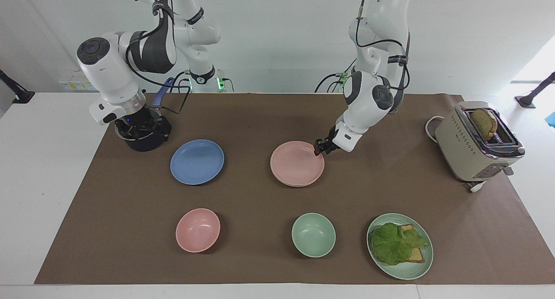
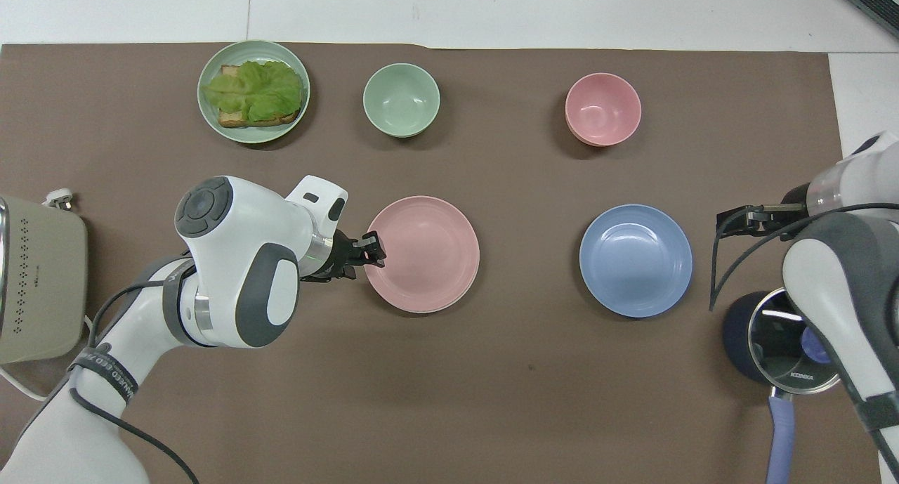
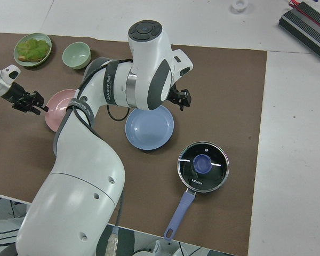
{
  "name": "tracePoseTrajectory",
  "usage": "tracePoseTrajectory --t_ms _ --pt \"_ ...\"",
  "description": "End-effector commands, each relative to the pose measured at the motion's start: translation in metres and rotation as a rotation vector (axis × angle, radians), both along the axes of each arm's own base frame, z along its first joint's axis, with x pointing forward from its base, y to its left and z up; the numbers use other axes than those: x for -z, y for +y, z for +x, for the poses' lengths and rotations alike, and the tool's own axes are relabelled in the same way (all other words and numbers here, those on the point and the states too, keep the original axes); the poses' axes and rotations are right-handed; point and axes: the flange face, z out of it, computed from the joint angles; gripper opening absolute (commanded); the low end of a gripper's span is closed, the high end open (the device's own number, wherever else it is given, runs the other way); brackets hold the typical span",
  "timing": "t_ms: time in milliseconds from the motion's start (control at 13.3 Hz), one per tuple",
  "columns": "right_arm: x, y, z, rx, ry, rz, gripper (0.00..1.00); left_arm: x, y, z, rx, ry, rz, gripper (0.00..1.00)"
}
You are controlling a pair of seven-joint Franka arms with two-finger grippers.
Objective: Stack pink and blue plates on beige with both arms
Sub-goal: 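Release the pink plate with the left gripper while the right gripper reaches the blue plate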
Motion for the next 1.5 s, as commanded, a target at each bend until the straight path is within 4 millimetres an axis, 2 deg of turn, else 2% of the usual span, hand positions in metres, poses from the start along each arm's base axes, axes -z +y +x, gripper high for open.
tracePoseTrajectory --t_ms 0,75,150,225,300,450,675,825,975,1050,1125,1275,1425 --pt "0.021 -0.004 -0.003 -0.016 -0.012 0.019 1.0 -0.015 0.0 0.008 0.039 -0.051 0.015 1.0" --pt "0.026 -0.005 -0.003 -0.015 -0.018 0.018 1.0 -0.026 0.008 0.018 0.067 -0.087 0.054 1.0" --pt "0.041 -0.006 -0.002 -0.016 -0.005 0.018 1.0 -0.039 0.024 0.031 0.066 -0.119 0.082 1.0" --pt "0.066 -0.008 0.001 -0.041 -0.002 0.016 1.0 -0.059 0.048 0.051 0.042 -0.129 0.094 1.0" --pt "0.083 -0.012 0.0 -0.064 -0.011 0.016 1.0 -0.078 0.065 0.062 0.059 -0.118 0.132 1.0" --pt "0.105 -0.013 -0.005 -0.068 -0.008 0.015 1.0 -0.112 0.115 0.08 0.099 -0.1 0.185 1.0" --pt "0.136 -0.022 -0.015 -0.075 0.011 0.019 1.0 -0.15 0.176 0.089 0.171 -0.073 0.24 1.0" --pt "0.157 -0.023 -0.022 -0.081 0.011 0.027 1.0 -0.165 0.199 0.089 0.208 -0.061 0.249 1.0" --pt "0.16 -0.021 -0.025 -0.095 0.014 0.029 1.0 -0.179 0.227 0.088 0.188 -0.045 0.259 1.0" --pt "0.16 -0.021 -0.025 -0.094 0.015 0.03 1.0 -0.193 0.237 0.084 0.192 -0.037 0.257 1.0" --pt "0.161 -0.019 -0.026 -0.095 0.018 0.031 0.92 -0.208 0.245 0.08 0.212 -0.036 0.272 1.0" --pt "0.161 -0.017 -0.026 -0.101 0.023 0.032 0.64 -0.231 0.25 0.067 0.242 -0.055 0.301 1.0" --pt "0.162 -0.014 -0.026 -0.106 0.027 0.033 0.35 -0.241 0.254 0.053 0.26 -0.052 0.293 1.0"
